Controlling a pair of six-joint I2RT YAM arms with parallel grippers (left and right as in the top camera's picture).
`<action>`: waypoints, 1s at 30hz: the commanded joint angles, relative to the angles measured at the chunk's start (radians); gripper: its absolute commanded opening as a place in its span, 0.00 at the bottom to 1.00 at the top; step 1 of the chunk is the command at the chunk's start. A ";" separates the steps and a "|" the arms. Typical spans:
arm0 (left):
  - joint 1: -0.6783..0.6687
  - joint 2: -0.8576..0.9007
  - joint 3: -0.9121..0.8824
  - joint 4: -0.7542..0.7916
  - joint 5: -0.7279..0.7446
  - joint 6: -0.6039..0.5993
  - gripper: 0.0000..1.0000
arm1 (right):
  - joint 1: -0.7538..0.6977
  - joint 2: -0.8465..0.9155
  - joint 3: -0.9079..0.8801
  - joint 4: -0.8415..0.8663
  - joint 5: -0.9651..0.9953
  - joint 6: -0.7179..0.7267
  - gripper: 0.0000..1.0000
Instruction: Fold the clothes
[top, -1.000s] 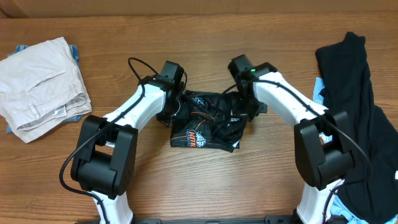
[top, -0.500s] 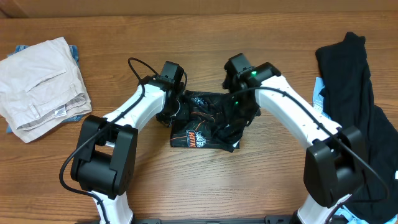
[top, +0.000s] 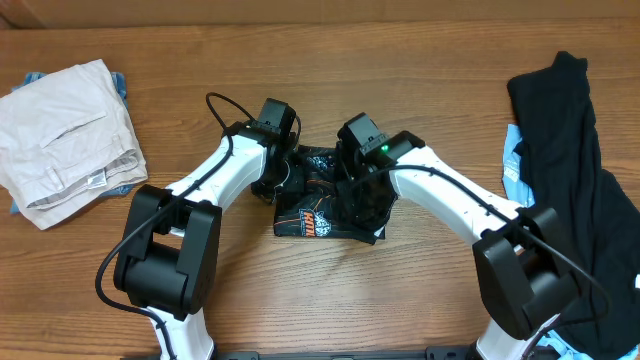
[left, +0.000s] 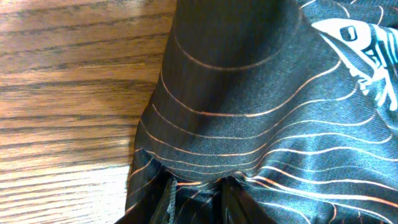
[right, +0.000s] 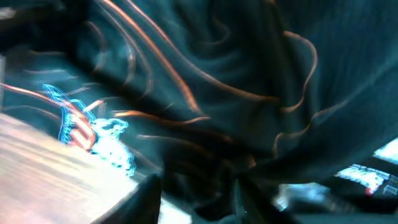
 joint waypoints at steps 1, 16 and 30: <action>0.000 0.013 -0.032 -0.021 -0.022 0.016 0.29 | -0.006 -0.010 -0.036 0.032 0.058 0.002 0.14; -0.001 0.013 -0.032 -0.031 -0.024 0.016 0.29 | -0.032 -0.011 -0.028 -0.075 0.368 0.131 0.13; -0.001 0.008 -0.032 -0.256 0.066 0.020 0.08 | -0.037 -0.011 -0.019 -0.074 0.355 0.131 0.13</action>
